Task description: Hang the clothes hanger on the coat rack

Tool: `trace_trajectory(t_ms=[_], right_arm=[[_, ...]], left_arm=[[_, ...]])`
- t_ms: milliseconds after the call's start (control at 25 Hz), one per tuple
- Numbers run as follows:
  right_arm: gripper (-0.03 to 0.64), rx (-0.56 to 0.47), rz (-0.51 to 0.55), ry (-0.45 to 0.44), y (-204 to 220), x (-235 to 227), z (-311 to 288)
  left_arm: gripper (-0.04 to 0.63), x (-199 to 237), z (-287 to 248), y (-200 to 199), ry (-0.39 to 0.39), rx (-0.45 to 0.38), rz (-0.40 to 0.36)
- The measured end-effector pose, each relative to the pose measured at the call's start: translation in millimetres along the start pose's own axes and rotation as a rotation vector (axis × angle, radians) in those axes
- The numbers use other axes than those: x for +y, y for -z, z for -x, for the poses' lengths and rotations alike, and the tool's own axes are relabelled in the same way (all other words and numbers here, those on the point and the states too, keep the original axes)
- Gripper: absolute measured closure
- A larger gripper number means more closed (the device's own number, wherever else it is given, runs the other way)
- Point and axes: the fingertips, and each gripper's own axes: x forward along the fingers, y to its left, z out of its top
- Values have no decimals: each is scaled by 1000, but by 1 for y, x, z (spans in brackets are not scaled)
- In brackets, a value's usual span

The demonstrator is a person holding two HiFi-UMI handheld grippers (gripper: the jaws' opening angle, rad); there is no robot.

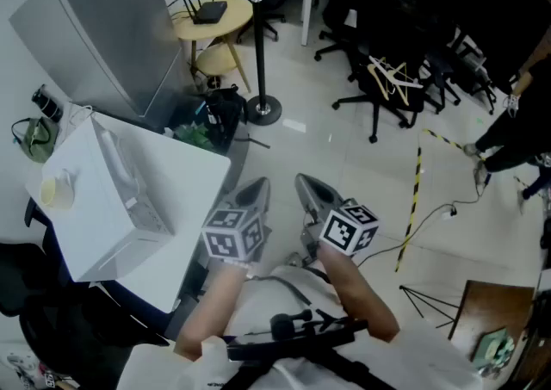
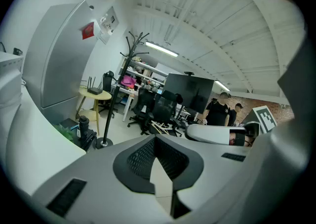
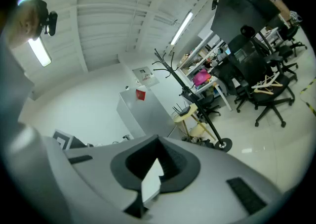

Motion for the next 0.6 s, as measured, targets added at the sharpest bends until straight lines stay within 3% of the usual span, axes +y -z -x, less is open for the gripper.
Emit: trace_trajectory(t_ms=[600], right_arm=[[594, -77, -18, 32, -45, -79, 32]], left_arm=[[604, -60, -85, 11, 78, 45, -21]])
